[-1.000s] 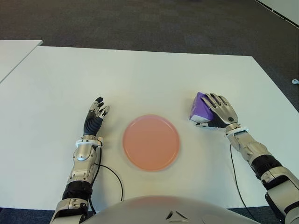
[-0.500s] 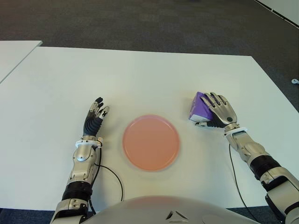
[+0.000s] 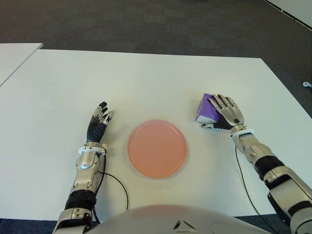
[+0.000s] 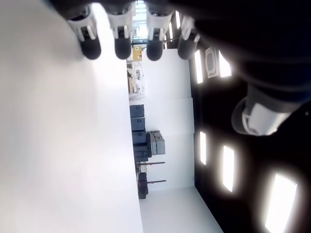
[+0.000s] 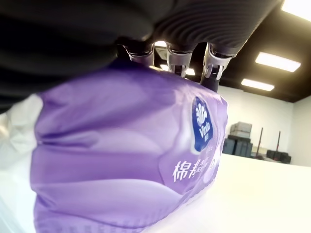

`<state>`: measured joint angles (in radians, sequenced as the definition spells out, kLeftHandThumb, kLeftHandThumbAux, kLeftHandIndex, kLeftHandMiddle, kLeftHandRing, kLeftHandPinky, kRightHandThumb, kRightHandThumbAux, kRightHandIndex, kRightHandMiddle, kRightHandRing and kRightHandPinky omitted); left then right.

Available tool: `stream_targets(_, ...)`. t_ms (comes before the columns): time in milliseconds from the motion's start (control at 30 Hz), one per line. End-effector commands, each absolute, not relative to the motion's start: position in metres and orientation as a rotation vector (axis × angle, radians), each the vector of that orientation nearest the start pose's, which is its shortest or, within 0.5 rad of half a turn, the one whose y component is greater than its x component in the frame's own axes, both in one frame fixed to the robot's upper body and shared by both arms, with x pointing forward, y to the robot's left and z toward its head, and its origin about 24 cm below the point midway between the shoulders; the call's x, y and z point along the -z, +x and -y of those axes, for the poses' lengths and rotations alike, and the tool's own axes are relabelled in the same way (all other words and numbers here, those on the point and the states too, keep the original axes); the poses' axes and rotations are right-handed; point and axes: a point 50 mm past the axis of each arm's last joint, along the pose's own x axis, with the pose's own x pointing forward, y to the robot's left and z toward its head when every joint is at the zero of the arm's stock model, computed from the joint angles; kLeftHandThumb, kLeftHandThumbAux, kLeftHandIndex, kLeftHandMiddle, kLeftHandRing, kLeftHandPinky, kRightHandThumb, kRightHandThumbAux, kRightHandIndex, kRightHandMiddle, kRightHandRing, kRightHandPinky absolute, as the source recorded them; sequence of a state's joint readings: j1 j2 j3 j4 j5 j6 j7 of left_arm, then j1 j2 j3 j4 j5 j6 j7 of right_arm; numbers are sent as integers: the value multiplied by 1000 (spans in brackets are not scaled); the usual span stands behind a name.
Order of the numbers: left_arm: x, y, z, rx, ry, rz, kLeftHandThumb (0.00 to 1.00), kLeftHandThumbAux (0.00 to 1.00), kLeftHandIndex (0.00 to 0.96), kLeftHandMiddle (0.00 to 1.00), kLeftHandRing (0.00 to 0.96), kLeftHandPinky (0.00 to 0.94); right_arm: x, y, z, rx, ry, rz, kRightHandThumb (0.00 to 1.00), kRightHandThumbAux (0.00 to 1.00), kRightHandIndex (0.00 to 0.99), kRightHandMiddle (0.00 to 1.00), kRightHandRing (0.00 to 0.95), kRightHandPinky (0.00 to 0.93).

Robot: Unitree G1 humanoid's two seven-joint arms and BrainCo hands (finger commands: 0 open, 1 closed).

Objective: Put the tissue paper into the plate.

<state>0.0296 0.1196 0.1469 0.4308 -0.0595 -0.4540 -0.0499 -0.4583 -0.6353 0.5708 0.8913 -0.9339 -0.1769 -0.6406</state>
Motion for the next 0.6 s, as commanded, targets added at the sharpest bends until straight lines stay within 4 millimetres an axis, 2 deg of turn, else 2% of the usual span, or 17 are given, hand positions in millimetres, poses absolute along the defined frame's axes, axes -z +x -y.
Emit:
stream_targets(33,24,219,-216,-143,62,-52,0,471,0,0,0,0,66,249,227,-349,-1597,-41,379,445,141,259,266,289)
stream_targets(67,25,219,-216,-143,62,-52,0,471,0,0,0,0,67,249,225,-342,-1584,-43,411,445,186,325,332,353)
stream_targets(133,25,220,-216,-144,63,-52,0,471,0,0,0,0,67,249,222,-306,-1546,-30,529,449,332,519,528,528)
stream_targets(167,25,220,-216,-145,62,-51,0,471,0,0,0,0,67,249,220,-287,-1532,-23,553,450,362,554,564,557)
stream_targets(233,25,220,-216,-145,61,-51,0,471,0,0,0,0,68,248,219,-261,-1517,-13,652,595,405,641,653,628)
stream_targets(300,25,220,-216,-144,59,-50,0,471,0,0,0,0,69,247,217,-227,-1499,-10,689,645,421,680,693,668)
stream_targets(333,25,221,-216,-144,58,-50,0,472,0,0,0,0,69,247,216,-210,-1489,-11,706,666,429,712,725,719)
stream_targets(433,25,221,-216,-144,54,-49,0,474,0,0,0,0,70,247,212,-170,-1440,-19,730,691,437,762,772,786)
stream_targets(600,25,221,-216,-143,53,-47,0,475,0,0,0,0,69,252,203,-142,-1373,-18,744,705,440,818,818,819)
